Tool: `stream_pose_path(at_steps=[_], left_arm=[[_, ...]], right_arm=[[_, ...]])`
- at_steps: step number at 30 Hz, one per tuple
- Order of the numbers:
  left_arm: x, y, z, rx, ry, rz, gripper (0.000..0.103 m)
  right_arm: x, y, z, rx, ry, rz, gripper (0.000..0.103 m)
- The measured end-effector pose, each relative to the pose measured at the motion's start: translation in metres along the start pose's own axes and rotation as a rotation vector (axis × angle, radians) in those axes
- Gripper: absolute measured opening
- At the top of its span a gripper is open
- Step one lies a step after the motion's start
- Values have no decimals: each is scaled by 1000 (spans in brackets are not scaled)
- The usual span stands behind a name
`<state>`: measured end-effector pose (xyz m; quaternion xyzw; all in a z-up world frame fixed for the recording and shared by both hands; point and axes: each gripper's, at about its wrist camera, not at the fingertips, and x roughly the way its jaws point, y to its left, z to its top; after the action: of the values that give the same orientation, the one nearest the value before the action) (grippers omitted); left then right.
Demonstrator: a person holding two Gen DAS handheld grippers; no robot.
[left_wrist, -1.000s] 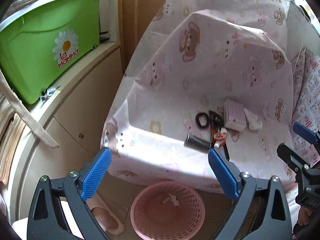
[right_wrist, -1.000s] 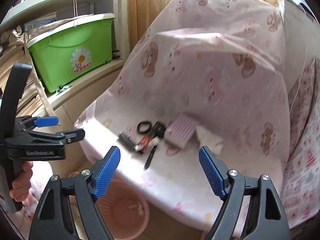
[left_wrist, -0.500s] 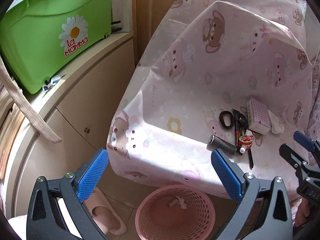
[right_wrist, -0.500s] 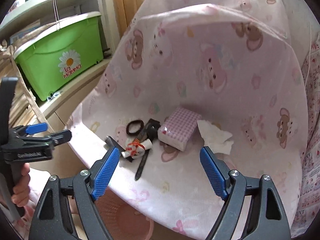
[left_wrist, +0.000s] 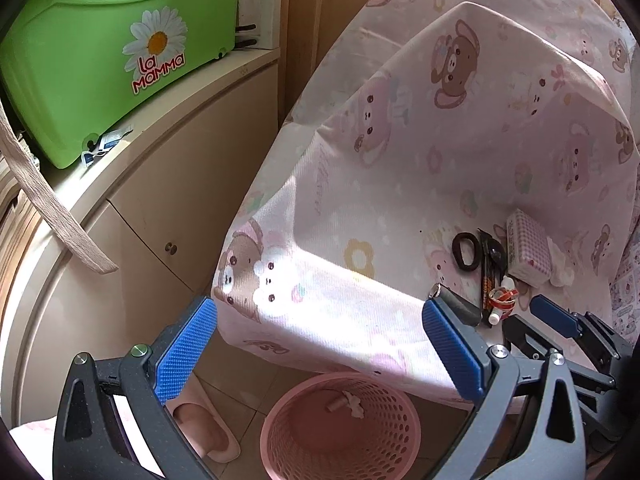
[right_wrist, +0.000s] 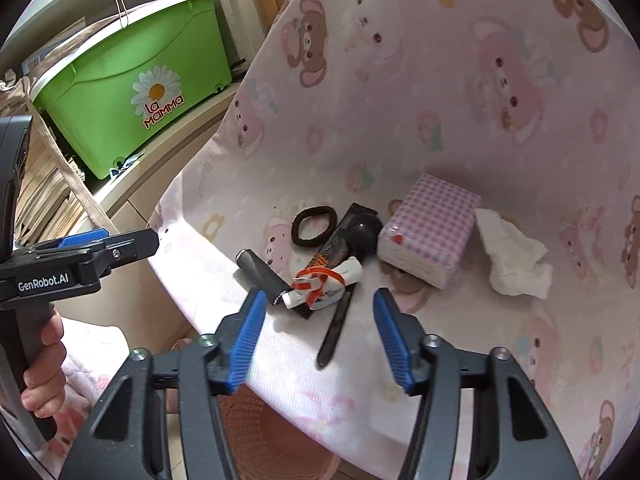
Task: Collect trash
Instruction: 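Grasp the black roller with the left tool while the right grasps the red-white tape roll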
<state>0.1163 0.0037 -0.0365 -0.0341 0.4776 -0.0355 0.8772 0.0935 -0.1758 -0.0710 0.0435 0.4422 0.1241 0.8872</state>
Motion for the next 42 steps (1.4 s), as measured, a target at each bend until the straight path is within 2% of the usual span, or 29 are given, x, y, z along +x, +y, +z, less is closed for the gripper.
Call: stream_pose_path(at_steps=[2,4,6,7,8,11,17,22,25,28,34,39,42], left_arm=[[-1,-3,-1,14,-7,6,102],[-2,-5,-1,30,-13,10,102],[-2,-7,-2,41,-16,11,102],[-2,-7,-2,40,-15,2,102],[-1,-6,-3,33,-6,-14,102],[2,-3,-3,9,16,-48,102],[-2,-5,-2,27,-12,-17,102],[-3,-18,-4,82,-29,-4,101],[0,-33,-7,148,-30,-17,100],[10,-57,-14,257,10,-76,99],[19,-98,-26,432,-45,-28,96],[37,-102,-25,420,-2,-39,85],[44,-98,-20,397,7,-52,83]], right_arm=[[5,2,2,-3,2,6,40],[10,3,3,-1,5,1,36],[11,1,3,12,-6,-30,28],[11,0,3,21,-16,-42,15],[10,-2,2,27,-19,-35,7],[4,-6,3,36,-35,-44,7],[-23,-14,3,29,-81,-48,6],[-46,-27,0,52,-110,-54,6],[-51,-37,-2,65,-108,-83,6],[-51,-42,-3,74,-101,-98,6],[-53,-37,-4,43,-101,-101,6],[-57,-32,-3,24,-109,-97,6],[-59,-31,-2,22,-111,-92,6]])
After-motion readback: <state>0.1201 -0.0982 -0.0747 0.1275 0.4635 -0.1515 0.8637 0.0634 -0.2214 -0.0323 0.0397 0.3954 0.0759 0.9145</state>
